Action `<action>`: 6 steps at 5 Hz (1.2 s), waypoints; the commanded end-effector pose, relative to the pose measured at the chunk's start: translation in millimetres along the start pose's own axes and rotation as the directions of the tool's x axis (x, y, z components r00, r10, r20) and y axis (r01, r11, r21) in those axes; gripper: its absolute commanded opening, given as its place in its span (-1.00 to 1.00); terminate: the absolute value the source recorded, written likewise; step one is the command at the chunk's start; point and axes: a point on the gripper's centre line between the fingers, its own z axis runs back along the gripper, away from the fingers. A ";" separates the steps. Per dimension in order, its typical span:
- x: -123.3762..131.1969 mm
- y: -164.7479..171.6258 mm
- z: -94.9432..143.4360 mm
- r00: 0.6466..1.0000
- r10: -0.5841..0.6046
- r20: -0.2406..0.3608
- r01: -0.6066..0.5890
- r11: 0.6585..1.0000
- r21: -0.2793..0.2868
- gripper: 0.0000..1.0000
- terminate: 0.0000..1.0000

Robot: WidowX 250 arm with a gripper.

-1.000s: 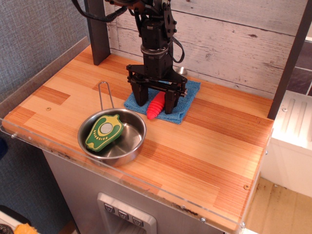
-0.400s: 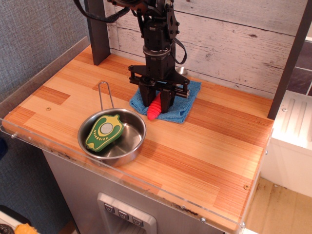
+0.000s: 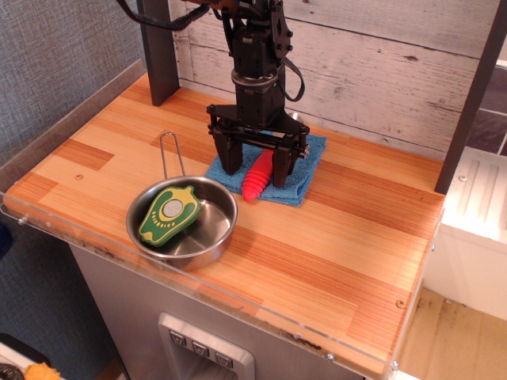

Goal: PICK UP THE SPOON AND PUT ANOTHER SIDE OF THE TABLE

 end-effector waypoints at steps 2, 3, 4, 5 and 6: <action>23.0 -3.7 23.3 0.994 -0.035 0.099 0.032 0.999 0.022 1.00 -1.00; 27.6 -3.6 34.5 0.991 -0.027 0.132 0.025 1.000 0.014 1.00 -1.00; 26.1 -2.0 24.5 0.994 -0.026 0.105 0.025 1.000 0.010 1.00 -1.00; 24.2 -1.6 16.9 0.996 -0.028 0.090 0.026 1.000 0.016 1.00 -1.00; 24.1 -0.4 12.6 0.996 -0.025 0.084 0.023 1.000 0.020 1.00 -1.00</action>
